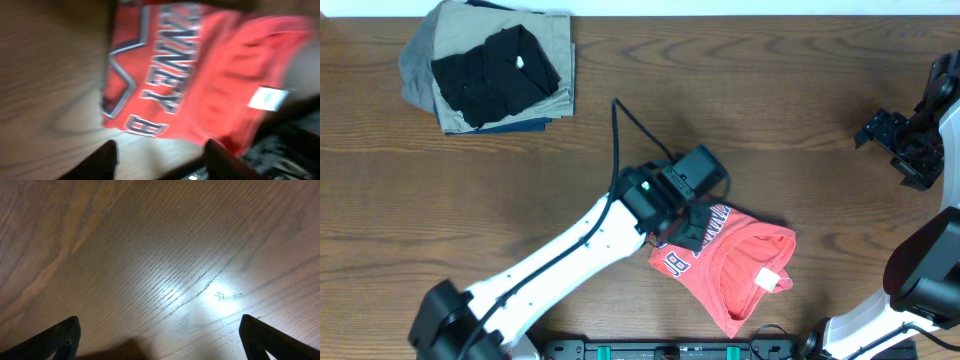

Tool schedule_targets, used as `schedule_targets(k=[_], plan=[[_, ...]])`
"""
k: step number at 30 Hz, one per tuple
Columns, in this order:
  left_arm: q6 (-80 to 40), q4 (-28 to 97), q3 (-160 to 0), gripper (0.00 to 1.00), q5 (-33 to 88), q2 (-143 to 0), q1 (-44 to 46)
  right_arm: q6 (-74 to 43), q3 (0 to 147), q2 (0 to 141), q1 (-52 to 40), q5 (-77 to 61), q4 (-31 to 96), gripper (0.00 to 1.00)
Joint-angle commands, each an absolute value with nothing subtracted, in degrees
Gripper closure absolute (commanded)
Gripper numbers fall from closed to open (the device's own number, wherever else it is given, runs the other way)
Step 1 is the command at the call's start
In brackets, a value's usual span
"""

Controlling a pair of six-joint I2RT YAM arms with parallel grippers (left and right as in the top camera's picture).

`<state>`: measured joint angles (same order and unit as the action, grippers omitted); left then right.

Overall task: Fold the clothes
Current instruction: 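Grasp the folded red shirt bundle with the left gripper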

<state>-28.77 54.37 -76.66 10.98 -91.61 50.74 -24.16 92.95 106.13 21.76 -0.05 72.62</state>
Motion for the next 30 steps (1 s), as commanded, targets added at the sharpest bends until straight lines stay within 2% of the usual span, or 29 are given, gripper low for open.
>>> schedule_targets(k=[1, 7, 15, 18, 23, 27, 30], plan=[[-29.0, 53.4, -73.3, 0.51, 10.0, -95.1, 50.4, -25.0, 93.6, 106.4, 22.1, 0.2, 72.7, 0.01], [-30.3, 50.0, -70.2, 0.58, 9.8, -104.2, 50.5, -25.0, 93.6, 106.4, 22.1, 0.2, 72.7, 0.01], [-34.9, 54.1, -69.9, 0.59, 9.8, -114.2, 50.5, -25.0, 93.6, 106.4, 22.1, 0.2, 72.7, 0.01], [-37.4, 57.0, -70.3, 0.59, 8.2, -113.0, 50.4, -25.0, 93.6, 106.4, 22.1, 0.2, 72.7, 0.01], [-43.7, 65.6, -72.7, 0.59, -2.9, -106.7, 50.4, -25.0, 93.6, 106.4, 22.1, 0.2, 72.7, 0.01], [-44.7, 67.9, -73.7, 0.58, -8.1, -98.8, 49.8, -25.0, 93.6, 106.4, 22.1, 0.2, 72.7, 0.01], [-44.4, 66.5, -73.7, 0.44, -8.6, -93.5, 48.6, -25.0, 93.6, 106.4, 22.1, 0.2, 72.7, 0.01]])
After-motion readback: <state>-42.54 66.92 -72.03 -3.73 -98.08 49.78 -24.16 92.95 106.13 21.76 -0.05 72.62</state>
